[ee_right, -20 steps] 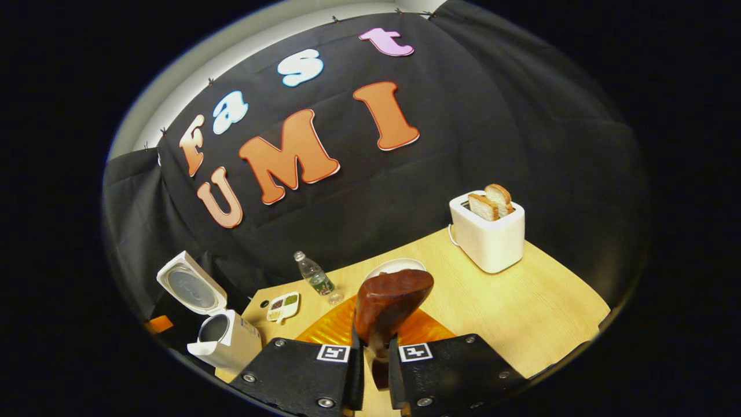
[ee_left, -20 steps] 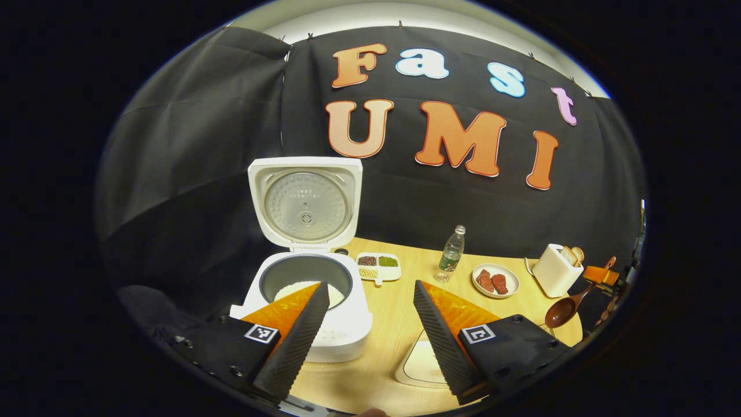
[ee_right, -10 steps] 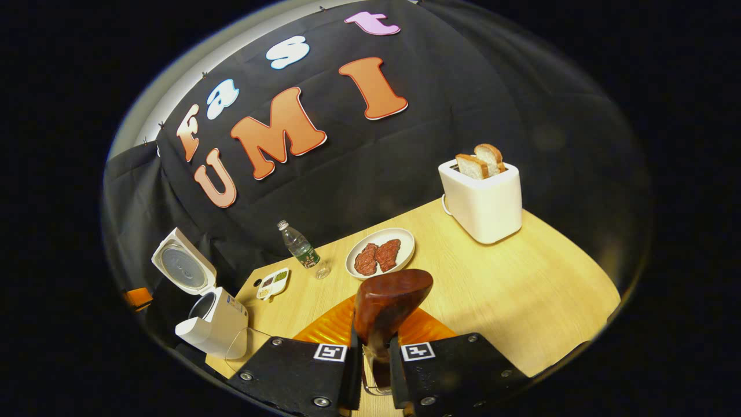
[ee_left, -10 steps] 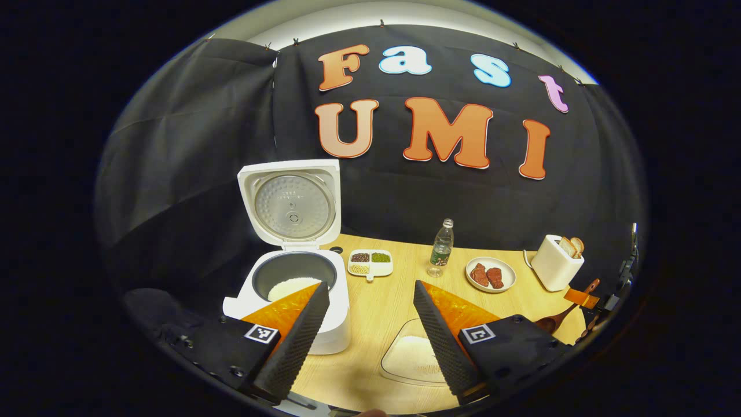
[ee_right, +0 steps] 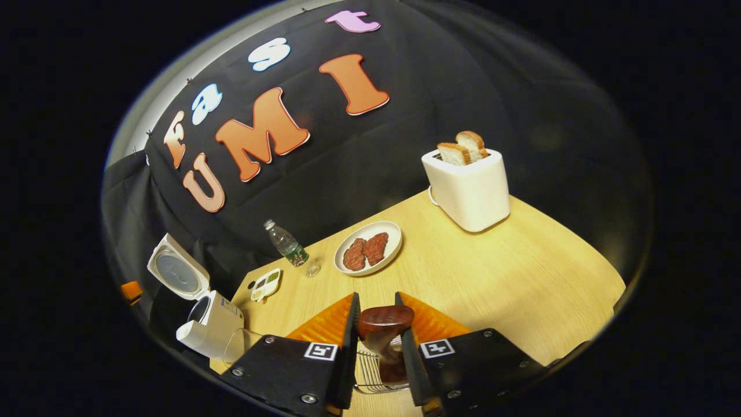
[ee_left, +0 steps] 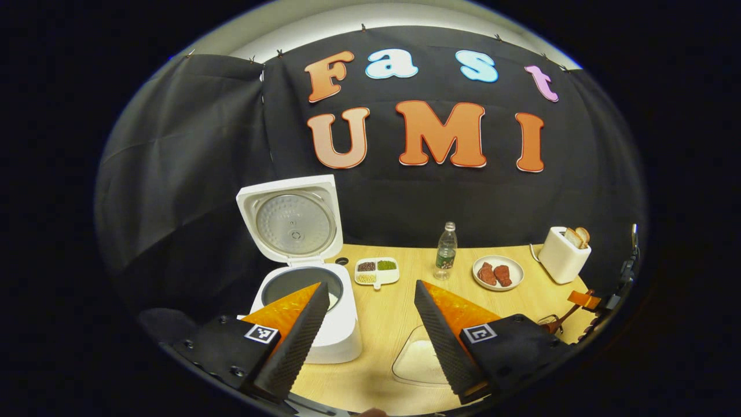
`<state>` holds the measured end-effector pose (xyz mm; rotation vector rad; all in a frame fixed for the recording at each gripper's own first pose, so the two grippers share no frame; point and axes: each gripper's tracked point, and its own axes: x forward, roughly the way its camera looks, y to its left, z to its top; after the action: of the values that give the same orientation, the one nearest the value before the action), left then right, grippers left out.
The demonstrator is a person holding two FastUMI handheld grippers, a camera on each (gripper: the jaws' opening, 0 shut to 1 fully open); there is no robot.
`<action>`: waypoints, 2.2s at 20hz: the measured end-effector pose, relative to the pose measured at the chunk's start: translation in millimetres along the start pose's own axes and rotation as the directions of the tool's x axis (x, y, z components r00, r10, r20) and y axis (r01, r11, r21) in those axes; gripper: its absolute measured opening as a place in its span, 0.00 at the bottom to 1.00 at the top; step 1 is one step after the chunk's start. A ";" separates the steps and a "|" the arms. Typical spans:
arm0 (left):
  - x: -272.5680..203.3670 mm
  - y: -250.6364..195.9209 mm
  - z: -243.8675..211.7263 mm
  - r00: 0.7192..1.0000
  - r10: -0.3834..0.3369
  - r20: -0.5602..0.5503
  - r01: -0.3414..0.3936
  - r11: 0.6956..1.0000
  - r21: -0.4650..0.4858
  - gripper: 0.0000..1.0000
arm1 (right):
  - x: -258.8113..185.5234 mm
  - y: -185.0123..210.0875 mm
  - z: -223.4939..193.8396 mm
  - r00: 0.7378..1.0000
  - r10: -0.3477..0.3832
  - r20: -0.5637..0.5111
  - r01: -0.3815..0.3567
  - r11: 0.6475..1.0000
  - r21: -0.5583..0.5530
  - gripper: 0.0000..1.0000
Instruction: Close the left gripper, press the button to open the rice cooker; take a wooden spoon from the chopstick holder with the right hand, scoop a spoonful of rice and pour it into the rice cooker, then put the wooden spoon back into the chopstick holder.
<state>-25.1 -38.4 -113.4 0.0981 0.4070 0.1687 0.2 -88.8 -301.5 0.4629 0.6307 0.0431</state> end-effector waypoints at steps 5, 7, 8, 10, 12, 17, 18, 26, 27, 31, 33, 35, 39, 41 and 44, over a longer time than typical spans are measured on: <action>23.0 33.5 48.7 0.995 0.014 0.096 -0.014 1.000 -0.003 1.00 | -25.0 0.7 49.1 0.993 -0.036 0.110 0.040 0.998 -0.041 0.68; 37.5 51.2 69.5 0.994 0.015 0.109 -0.012 1.000 -0.025 1.00 | -34.3 9.5 70.0 0.987 -0.046 0.157 0.059 0.995 -0.080 0.75; 44.6 61.6 79.9 0.993 0.023 0.116 -0.020 0.999 -0.033 1.00 | -37.2 16.5 79.9 0.982 -0.048 0.182 0.067 0.993 -0.098 0.77; 62.3 85.6 96.4 0.992 0.055 0.116 -0.052 0.998 -0.033 0.99 | -48.5 29.6 96.1 0.974 -0.052 0.218 0.083 0.988 -0.133 0.77; 80.6 104.1 112.0 0.990 0.073 0.118 -0.069 0.997 -0.036 1.00 | -59.2 42.2 108.4 0.967 -0.061 0.248 0.104 0.981 -0.162 0.79; 140.7 156.0 151.2 0.982 0.115 0.148 -0.106 0.992 -0.068 0.99 | -94.9 74.6 131.9 0.940 -0.061 0.337 0.126 0.977 -0.174 0.86; 157.5 166.6 157.6 0.979 0.127 0.157 -0.116 0.990 -0.077 1.00 | -101.6 78.1 135.4 0.931 -0.061 0.360 0.132 0.976 -0.176 0.88; 258.6 210.4 161.2 0.988 0.134 0.076 -0.122 0.982 -0.143 0.99 | -152.2 76.0 126.7 0.888 -0.164 0.430 0.264 0.947 -0.184 0.90; 267.1 210.7 163.6 0.991 0.120 0.064 -0.109 0.981 -0.163 0.99 | -156.0 76.1 125.5 0.884 -0.172 0.434 0.274 0.944 -0.184 0.90; 294.8 220.7 152.1 0.989 0.116 -0.095 -0.135 0.966 -0.220 0.99 | -164.3 79.5 125.4 0.875 -0.183 0.449 0.288 0.941 -0.177 0.89; 299.2 219.0 145.7 0.980 0.109 -0.167 -0.145 0.965 -0.219 0.99 | -162.9 81.2 128.2 0.875 -0.174 0.452 0.281 0.942 -0.182 0.90; 303.0 218.1 138.0 0.964 0.121 -0.239 -0.161 0.975 -0.156 1.00 | -157.7 84.5 130.0 0.882 -0.158 0.444 0.266 0.944 -0.193 0.90; 304.2 215.3 119.3 0.915 0.159 -0.370 -0.191 0.980 -0.051 0.99 | -145.3 90.1 133.5 0.892 -0.129 0.434 0.237 0.950 -0.204 0.90; 292.6 203.1 106.9 0.893 0.117 -0.435 -0.163 0.984 -0.070 0.99 | -141.5 95.8 132.4 0.898 -0.104 0.428 0.214 0.952 -0.218 0.90; 264.4 191.5 83.4 0.842 0.074 -0.534 -0.155 0.982 -0.108 1.00 | -134.9 94.2 130.0 0.908 -0.083 0.410 0.195 0.951 -0.240 0.90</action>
<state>220.1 192.7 -114.4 -0.0752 0.9420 0.3478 -24.6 -80.7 -93.5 0.1444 0.2490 -0.0980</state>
